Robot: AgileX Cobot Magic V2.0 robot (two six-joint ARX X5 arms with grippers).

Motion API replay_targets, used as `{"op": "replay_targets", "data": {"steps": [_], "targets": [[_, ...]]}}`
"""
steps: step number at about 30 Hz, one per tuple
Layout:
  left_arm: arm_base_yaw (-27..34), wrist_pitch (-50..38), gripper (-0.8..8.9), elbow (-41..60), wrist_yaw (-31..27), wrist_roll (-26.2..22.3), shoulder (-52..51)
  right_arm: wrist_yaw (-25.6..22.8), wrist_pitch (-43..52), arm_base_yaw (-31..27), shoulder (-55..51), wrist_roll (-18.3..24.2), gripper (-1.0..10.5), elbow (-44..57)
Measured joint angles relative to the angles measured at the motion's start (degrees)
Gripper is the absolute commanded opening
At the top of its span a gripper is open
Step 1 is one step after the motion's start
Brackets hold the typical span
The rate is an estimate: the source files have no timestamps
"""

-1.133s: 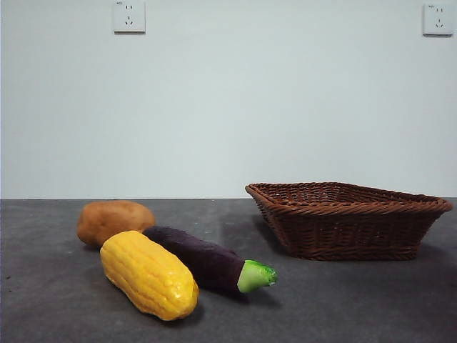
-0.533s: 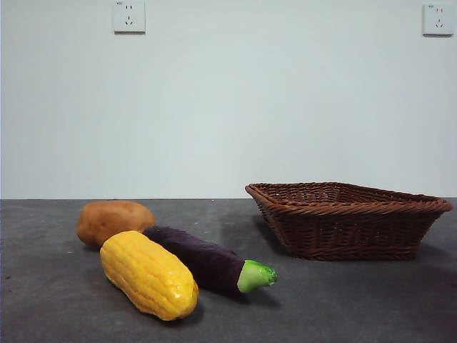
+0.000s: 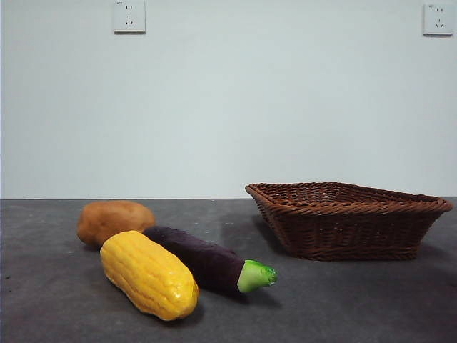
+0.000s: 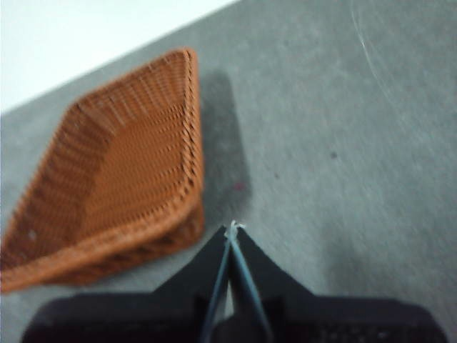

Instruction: Help me put the vegetables on the table into the basket

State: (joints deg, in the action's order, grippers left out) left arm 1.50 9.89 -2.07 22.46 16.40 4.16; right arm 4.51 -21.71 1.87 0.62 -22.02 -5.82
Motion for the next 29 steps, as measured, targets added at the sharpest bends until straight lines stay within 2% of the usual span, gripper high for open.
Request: {"op": "replay_targets", "data": {"steps": [5,10,19,22,26,29], "targets": [[0.0,0.31,-0.06,-4.76,0.26,2.25,1.68,0.0,2.49,0.0,0.17,-3.34,-0.1,-3.15],[0.0,0.35,-0.06,-10.01,0.48,3.74,6.69,0.37,3.34,0.0,4.11,-4.35,-0.1,-7.41],[-0.02,0.81,-0.06,-23.06,4.35,5.84,22.62,7.87,-2.21,0.0,21.62,-4.52,-0.1,-19.78],[-0.02,6.23,-0.06,-29.55,4.76,5.84,30.77,11.19,-7.32,0.0,30.71,-3.23,-0.1,-26.03],[-0.02,15.34,-0.04,-38.03,4.76,4.96,42.77,18.05,-18.86,0.0,45.51,1.62,0.0,-36.63],[-0.02,21.42,-0.04,-43.82,4.81,4.37,50.95,18.25,-25.38,0.04,55.69,5.2,0.0,-43.45]]}}
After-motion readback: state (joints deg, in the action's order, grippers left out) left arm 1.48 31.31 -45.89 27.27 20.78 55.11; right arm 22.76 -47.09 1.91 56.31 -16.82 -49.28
